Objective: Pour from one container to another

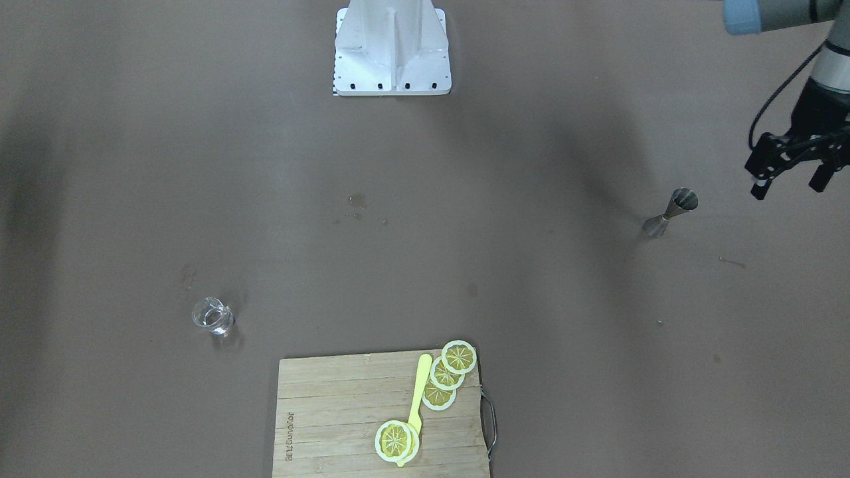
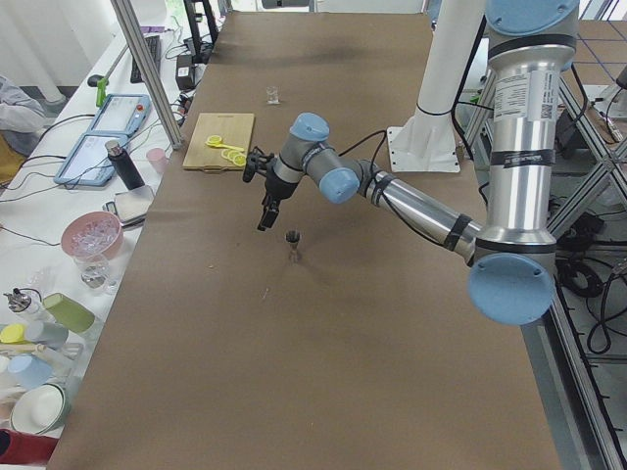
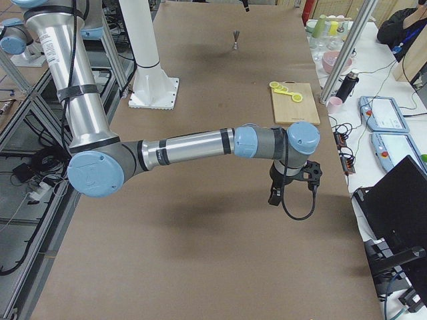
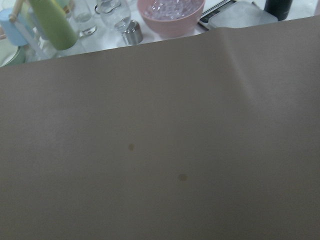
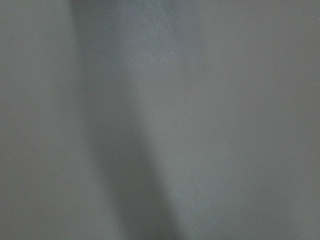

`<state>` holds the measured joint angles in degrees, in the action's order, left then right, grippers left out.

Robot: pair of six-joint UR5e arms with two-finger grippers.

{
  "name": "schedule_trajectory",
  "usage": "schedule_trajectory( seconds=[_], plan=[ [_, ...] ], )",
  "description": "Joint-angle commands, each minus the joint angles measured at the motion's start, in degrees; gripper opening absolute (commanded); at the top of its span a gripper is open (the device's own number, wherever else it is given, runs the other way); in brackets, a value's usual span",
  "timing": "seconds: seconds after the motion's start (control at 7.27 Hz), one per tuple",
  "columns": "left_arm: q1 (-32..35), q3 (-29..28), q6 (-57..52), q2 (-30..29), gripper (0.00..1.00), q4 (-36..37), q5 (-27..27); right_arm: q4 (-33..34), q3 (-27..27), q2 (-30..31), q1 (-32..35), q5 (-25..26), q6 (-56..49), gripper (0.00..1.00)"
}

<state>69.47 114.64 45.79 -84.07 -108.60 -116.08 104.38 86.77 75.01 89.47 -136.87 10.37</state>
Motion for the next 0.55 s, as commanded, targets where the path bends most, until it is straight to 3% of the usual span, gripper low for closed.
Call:
schedule_trajectory(
  seconds=[0.0,0.28,0.41],
  plan=[
    [10.74,-4.66,-12.55,6.17,0.98,-0.47,-14.03,1.10,0.15,3.72,1.32,2.56,-0.09,1.00],
    [17.86,-12.21,-26.90,7.85,0.98,-0.56,-24.76,0.83,0.77,4.35,1.41,2.58,-0.09,1.00],
    [21.90,-15.73,-36.55,8.04,0.98,-0.56,-26.99,0.57,0.68,4.53,1.41,2.57,0.00,1.00]
  ],
)
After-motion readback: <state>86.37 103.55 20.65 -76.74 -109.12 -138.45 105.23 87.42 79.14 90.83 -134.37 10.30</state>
